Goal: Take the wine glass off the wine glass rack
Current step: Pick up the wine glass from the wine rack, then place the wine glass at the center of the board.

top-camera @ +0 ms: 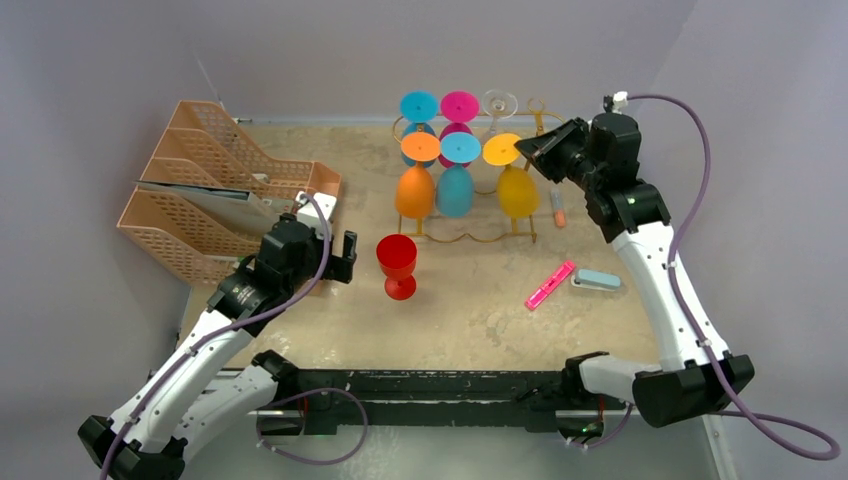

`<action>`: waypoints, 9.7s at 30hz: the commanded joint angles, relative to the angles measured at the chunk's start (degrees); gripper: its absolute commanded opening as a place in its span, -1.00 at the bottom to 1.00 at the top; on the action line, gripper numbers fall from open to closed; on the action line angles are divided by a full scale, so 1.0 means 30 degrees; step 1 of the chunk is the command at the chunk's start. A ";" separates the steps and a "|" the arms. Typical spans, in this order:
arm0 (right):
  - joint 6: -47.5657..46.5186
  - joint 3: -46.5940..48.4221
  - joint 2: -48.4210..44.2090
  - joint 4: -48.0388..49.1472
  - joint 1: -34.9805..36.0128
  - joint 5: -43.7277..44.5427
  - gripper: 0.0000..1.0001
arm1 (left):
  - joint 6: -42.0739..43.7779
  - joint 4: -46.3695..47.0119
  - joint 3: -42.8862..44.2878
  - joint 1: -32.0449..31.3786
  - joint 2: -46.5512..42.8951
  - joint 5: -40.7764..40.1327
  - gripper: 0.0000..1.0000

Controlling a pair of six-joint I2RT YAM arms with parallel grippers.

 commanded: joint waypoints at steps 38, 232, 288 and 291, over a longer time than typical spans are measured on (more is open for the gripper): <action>0.1782 -0.2561 -0.3047 0.2417 -0.0123 -0.1558 -1.00 | 0.0422 0.0484 0.0598 0.0119 0.0147 0.0033 1.00; -0.6462 -0.3179 -0.1594 -0.2383 0.1308 -2.2675 0.11 | 0.2410 0.8498 -0.0068 -0.4766 0.0254 2.4016 -1.00; -0.4489 -0.3520 -0.2490 -0.0723 0.3593 -2.3144 -0.86 | 0.5098 0.7139 -0.0458 -0.4762 -0.0246 2.3999 -1.00; -0.4486 -0.3528 -0.2578 -0.0671 0.3593 -2.3216 -1.00 | 0.5005 0.7301 -0.0501 -0.4791 -0.0120 2.3910 -1.00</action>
